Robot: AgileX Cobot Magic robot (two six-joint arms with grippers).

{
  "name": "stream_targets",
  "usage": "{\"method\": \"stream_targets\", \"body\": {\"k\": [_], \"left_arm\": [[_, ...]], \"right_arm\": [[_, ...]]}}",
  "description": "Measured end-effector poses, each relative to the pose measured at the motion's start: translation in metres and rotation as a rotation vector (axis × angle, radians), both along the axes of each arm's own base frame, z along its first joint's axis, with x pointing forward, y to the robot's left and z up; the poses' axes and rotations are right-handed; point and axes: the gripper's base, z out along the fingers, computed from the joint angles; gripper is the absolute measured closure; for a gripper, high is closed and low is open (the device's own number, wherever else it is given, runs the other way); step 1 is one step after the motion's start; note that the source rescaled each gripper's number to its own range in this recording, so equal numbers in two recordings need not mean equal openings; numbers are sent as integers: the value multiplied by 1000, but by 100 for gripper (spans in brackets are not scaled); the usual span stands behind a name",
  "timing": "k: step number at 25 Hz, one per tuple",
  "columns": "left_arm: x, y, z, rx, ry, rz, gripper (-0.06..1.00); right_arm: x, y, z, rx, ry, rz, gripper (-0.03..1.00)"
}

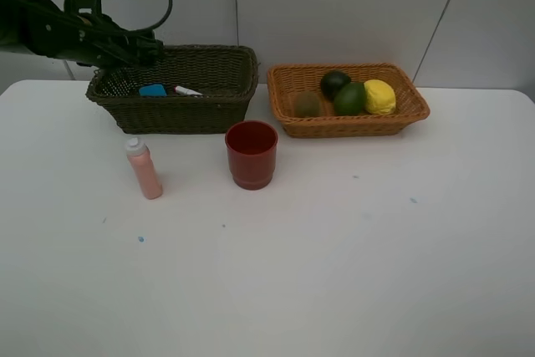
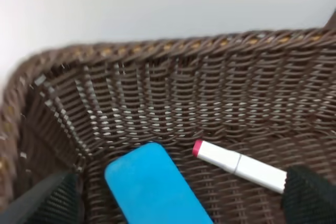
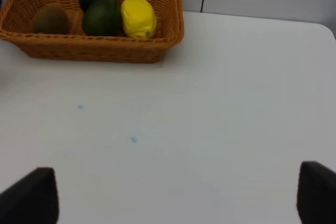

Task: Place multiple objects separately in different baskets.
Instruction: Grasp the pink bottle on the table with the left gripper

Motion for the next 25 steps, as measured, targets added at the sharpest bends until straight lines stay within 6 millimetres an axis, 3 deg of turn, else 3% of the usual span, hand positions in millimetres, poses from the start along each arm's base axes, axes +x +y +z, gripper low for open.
{"method": "stream_targets", "body": {"k": [9,13,18,23,25], "left_arm": [[-59,7,97,450,-9,-353,-6],[-84,6,113,532,46,-506,-6],[-96,-1,110,298,171,-449,-6],[-102,-17,103,-210,337,-48,-6],[-105,-25,95,-318,361,72,-6]], "right_arm": [[0,0,0,0,0,0,-3],[0,0,0,0,0,0,-3],[0,0,0,0,0,0,-3],[0,0,0,0,0,0,-3],[0,0,0,0,0,0,-3]]}}
